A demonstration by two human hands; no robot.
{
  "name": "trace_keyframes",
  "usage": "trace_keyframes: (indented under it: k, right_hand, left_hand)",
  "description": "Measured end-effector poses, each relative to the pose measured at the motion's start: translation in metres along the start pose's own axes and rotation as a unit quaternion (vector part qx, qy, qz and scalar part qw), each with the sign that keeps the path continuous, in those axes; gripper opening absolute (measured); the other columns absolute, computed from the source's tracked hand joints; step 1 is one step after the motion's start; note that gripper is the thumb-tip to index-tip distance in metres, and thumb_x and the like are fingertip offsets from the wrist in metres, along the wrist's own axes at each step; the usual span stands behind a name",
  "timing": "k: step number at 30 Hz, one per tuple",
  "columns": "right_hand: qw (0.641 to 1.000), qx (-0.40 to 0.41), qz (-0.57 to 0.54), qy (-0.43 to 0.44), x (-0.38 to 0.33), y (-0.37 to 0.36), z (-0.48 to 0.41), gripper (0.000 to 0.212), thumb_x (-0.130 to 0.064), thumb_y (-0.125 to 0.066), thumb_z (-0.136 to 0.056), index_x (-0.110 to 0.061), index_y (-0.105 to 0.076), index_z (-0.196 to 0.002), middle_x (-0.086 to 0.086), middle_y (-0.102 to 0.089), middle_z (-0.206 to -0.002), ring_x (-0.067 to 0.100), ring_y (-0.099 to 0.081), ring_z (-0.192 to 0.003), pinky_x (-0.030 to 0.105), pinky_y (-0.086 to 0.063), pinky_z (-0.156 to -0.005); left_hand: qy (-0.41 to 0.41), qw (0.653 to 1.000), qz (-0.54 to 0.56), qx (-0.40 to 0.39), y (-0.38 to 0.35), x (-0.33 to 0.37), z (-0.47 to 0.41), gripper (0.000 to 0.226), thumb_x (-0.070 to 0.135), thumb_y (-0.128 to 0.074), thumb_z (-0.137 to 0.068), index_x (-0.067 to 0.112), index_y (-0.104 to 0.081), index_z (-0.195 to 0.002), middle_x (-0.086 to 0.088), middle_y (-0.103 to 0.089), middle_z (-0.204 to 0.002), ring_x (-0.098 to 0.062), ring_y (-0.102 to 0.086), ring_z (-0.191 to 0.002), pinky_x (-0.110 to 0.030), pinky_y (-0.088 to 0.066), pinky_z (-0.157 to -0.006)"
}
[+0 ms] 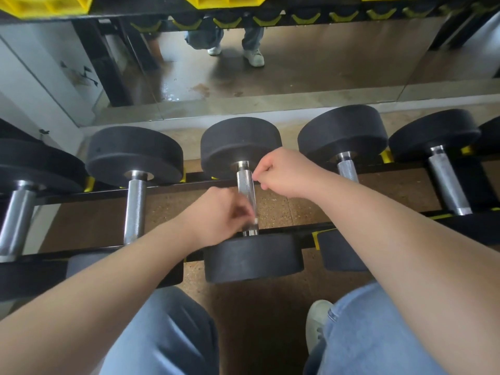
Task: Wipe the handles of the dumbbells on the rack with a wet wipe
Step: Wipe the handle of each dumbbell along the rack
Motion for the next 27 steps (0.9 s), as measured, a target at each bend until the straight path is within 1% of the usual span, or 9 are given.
trace_keyframes:
  k: [3,7,10,14,16,20,22,25,27]
  right_hand:
    - [1.000,-0.013,0.028,0.003,-0.001,-0.004,0.004,0.027,-0.009,-0.052,-0.095,-0.020,-0.076,-0.092,-0.008,-0.070,-0.084,0.007,-0.051,-0.061,0.021,-0.040,-0.056]
    - [1.000,0.025,-0.005,0.008,-0.001,-0.002,0.007,0.019,-0.017,-0.058,-0.096,-0.031,-0.070,-0.099,-0.013,-0.070,-0.088,0.009,-0.060,-0.065,0.026,-0.049,-0.057]
    - [0.999,0.039,-0.019,0.016,0.002,-0.011,0.007,0.011,-0.026,-0.071,-0.091,-0.028,-0.073,-0.102,-0.009,-0.074,-0.093,0.012,-0.067,-0.074,0.027,-0.054,-0.067]
    - [0.997,0.069,0.007,0.023,-0.005,-0.015,0.006,0.008,-0.030,-0.076,-0.088,-0.022,-0.074,-0.087,-0.010,-0.072,-0.082,0.008,-0.067,-0.077,0.027,-0.053,-0.068]
    - [0.999,0.006,0.034,-0.016,-0.002,-0.021,0.007,0.014,-0.029,-0.074,-0.089,-0.017,-0.073,-0.084,-0.002,-0.073,-0.080,0.014,-0.068,-0.068,0.030,-0.054,-0.066]
    - [0.976,-0.185,0.088,-0.075,0.011,-0.055,0.028,0.013,-0.027,-0.081,-0.082,-0.018,-0.071,-0.079,0.010,-0.076,-0.089,0.019,-0.060,-0.063,0.032,-0.050,-0.064]
    - [0.987,-0.132,0.023,-0.091,0.011,-0.050,0.025,0.011,-0.020,-0.080,-0.081,-0.014,-0.072,-0.084,0.013,-0.076,-0.090,0.020,-0.056,-0.062,0.032,-0.048,-0.061]
    - [0.987,0.049,-0.095,-0.117,0.017,-0.023,0.007,0.007,-0.016,-0.075,-0.087,-0.018,-0.070,-0.082,0.005,-0.074,-0.086,0.019,-0.060,-0.059,0.029,-0.050,-0.058]
    - [0.982,0.093,-0.113,-0.116,0.018,-0.020,-0.001,0.014,-0.014,-0.070,-0.089,-0.022,-0.069,-0.078,0.007,-0.074,-0.090,0.020,-0.063,-0.060,0.032,-0.054,-0.060]
  left_hand:
    - [0.003,0.995,-0.016,0.103,0.009,-0.005,-0.013,0.009,0.024,-0.070,-0.091,0.026,-0.076,-0.085,0.007,-0.072,-0.083,-0.011,-0.066,-0.077,-0.032,-0.055,-0.077]
    - [0.109,0.963,0.057,0.241,0.026,-0.019,-0.024,0.008,0.026,-0.070,-0.094,0.025,-0.079,-0.093,0.006,-0.071,-0.091,-0.011,-0.066,-0.079,-0.022,-0.048,-0.076]
    - [0.186,0.945,0.190,0.193,0.013,-0.033,-0.016,0.011,0.029,-0.070,-0.095,0.030,-0.079,-0.090,0.012,-0.074,-0.078,-0.006,-0.067,-0.067,-0.019,-0.053,-0.071]
    - [0.237,0.886,0.366,0.156,0.001,-0.048,0.000,0.017,0.016,-0.065,-0.097,0.025,-0.080,-0.097,0.005,-0.076,-0.090,-0.015,-0.071,-0.084,-0.032,-0.064,-0.075]
    - [0.265,0.845,0.440,0.148,-0.006,-0.055,0.004,0.019,0.006,-0.061,-0.098,0.014,-0.072,-0.110,-0.003,-0.073,-0.098,-0.015,-0.070,-0.087,-0.030,-0.063,-0.074]
    - [0.279,0.788,0.546,0.059,-0.027,-0.048,0.003,0.024,0.008,-0.059,-0.102,0.011,-0.059,-0.125,-0.010,-0.078,-0.105,-0.019,-0.077,-0.086,-0.029,-0.061,-0.069]
    - [0.278,0.773,0.569,0.047,-0.031,-0.045,0.003,0.026,0.006,-0.060,-0.100,0.014,-0.056,-0.125,-0.012,-0.079,-0.102,-0.022,-0.078,-0.086,-0.030,-0.062,-0.070]
    - [0.285,0.773,0.565,0.044,-0.034,-0.048,0.004,0.032,0.001,-0.062,-0.099,0.015,-0.055,-0.127,-0.013,-0.078,-0.100,-0.022,-0.078,-0.085,-0.031,-0.062,-0.073]
    - [0.287,0.774,0.563,0.043,-0.034,-0.049,0.005,0.033,0.003,-0.064,-0.098,0.016,-0.056,-0.128,-0.013,-0.078,-0.099,-0.022,-0.077,-0.084,-0.032,-0.063,-0.074]
Point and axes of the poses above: each hand's wrist, its own z-axis away from the middle knuckle, its own y-axis out of the back of the hand, x = y × z, the point moved 8 cm from there along -z, towards the middle knuckle
